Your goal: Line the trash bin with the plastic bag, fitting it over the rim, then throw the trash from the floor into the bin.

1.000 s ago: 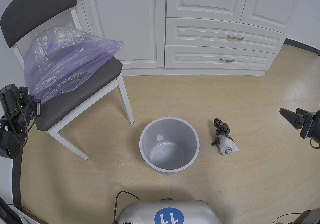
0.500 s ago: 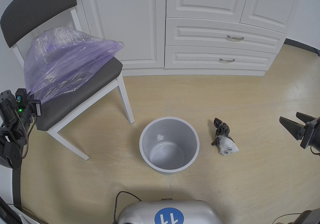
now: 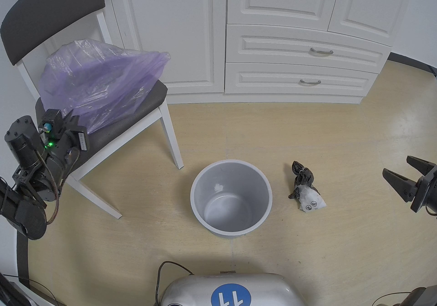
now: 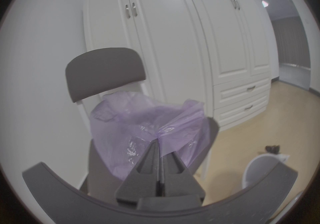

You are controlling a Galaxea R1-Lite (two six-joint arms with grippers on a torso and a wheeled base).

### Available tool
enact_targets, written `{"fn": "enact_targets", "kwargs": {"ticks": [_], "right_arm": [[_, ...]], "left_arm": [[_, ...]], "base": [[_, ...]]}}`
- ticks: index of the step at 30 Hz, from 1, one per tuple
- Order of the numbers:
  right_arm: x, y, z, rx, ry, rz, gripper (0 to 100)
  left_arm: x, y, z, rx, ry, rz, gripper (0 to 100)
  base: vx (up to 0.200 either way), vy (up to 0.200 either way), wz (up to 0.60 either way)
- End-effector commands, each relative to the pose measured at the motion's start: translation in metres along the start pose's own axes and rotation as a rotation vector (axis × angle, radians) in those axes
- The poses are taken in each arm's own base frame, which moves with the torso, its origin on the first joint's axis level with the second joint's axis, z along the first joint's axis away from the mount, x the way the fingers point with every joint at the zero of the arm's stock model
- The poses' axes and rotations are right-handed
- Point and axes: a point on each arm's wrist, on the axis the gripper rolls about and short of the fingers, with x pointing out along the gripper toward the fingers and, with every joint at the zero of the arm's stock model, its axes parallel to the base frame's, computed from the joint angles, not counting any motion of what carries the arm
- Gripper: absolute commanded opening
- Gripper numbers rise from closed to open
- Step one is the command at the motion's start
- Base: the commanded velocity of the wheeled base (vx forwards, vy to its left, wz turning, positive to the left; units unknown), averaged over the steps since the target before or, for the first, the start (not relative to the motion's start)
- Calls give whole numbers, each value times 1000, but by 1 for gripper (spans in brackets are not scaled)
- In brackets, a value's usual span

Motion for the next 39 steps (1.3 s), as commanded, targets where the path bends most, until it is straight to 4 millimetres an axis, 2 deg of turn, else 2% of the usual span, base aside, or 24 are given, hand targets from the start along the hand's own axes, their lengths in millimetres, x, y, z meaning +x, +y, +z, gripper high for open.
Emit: {"fn": "enact_targets", "kwargs": {"ticks": [1, 3, 4, 6, 9, 12, 14, 19, 24, 26, 27, 28, 30, 39], "right_arm": [[-3, 0, 1, -5, -16, 5, 100], [-3, 0, 1, -10, -16, 1, 100], [-3, 1, 1, -19, -9, 1, 100], [-2, 0, 0, -28, 5, -11, 100], [-2, 0, -1, -49, 24, -45, 100], [-2, 0, -1, -55, 30, -48, 100], [-1, 1, -2, -56, 33, -40, 100], [0, 3, -1, -60, 34, -20, 100], [0, 6, 0, -64, 30, -5, 100], [3, 8, 0, -68, 40, -26, 100], [3, 8, 0, -68, 42, -24, 100], [6, 11, -1, -67, 50, -12, 100], [8, 15, -3, -63, 62, 10, 100], [18, 24, -7, 15, 104, 60, 100]], "left_arm": [[-3, -52, 30, -119, -95, -139, 0], [-4, -65, 35, -139, -106, -171, 0], [-4, -80, 39, -160, -119, -209, 0], [-7, -97, 46, -183, -140, -260, 0], [-13, -116, 57, -209, -171, -322, 0], [-18, -124, 61, -225, -178, -353, 0], [-29, -129, 62, -296, -161, -397, 0], [-38, -128, 64, -356, -149, -421, 0], [-52, -117, 74, -372, -172, -432, 0], [-72, -113, 85, -387, -184, -480, 0], [-73, -113, 85, -387, -183, -481, 0], [-85, -111, 90, -394, -185, -519, 0], [-96, -109, 96, -402, -186, -553, 0], [-116, -108, 104, -428, -200, -620, 0]], "base": [[0, 0, 0], [0, 0, 0], [0, 0, 0], [0, 0, 0], [0, 0, 0], [0, 0, 0], [0, 0, 0], [0, 0, 0], [0, 0, 0], [0, 0, 0], [0, 0, 0], [0, 0, 0], [0, 0, 0], [0, 0, 0]]}}
